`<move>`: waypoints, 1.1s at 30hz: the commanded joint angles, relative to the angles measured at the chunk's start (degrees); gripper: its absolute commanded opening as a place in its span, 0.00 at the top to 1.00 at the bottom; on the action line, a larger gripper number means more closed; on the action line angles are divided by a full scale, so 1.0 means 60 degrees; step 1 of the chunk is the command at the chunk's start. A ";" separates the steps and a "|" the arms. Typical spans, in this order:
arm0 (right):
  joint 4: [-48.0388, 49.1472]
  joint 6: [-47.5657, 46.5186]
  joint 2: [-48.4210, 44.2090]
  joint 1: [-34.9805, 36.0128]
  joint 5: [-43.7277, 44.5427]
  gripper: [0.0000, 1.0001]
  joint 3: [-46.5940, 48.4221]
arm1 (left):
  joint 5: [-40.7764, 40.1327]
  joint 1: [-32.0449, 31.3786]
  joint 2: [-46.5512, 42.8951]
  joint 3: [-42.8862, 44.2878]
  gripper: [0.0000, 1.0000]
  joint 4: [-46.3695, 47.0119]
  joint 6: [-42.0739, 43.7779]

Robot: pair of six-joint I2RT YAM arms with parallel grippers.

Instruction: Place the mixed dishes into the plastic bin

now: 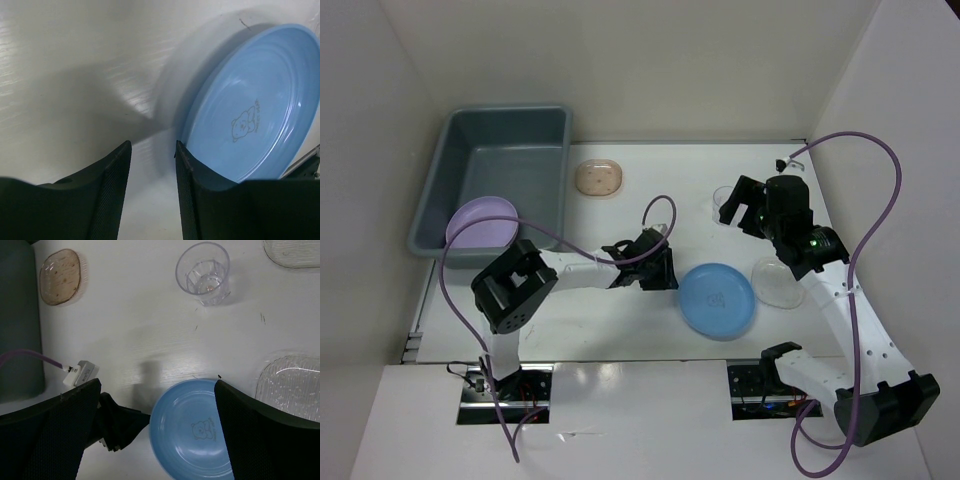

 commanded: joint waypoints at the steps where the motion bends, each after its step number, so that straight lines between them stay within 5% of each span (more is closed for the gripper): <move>1: -0.0082 -0.0200 -0.0093 -0.0076 0.0215 0.01 0.0270 | 0.0084 -0.0076 0.0251 0.0404 0.52 0.0207 -0.0273; 9: -0.0082 -0.0200 -0.0181 -0.0076 0.0040 0.01 0.0065 | -0.2436 0.0026 -0.0949 0.0537 0.52 -0.1331 0.0416; 18: 0.0020 -0.0200 -0.0181 -0.0076 -0.0049 0.01 -0.0111 | -0.0650 0.0027 -0.1038 0.0434 0.52 -0.0555 0.0065; 33: 0.0020 -0.0287 -0.0181 -0.0076 0.0127 0.01 -0.0111 | 0.0523 0.0027 -0.0117 0.0537 0.52 -0.0057 0.0064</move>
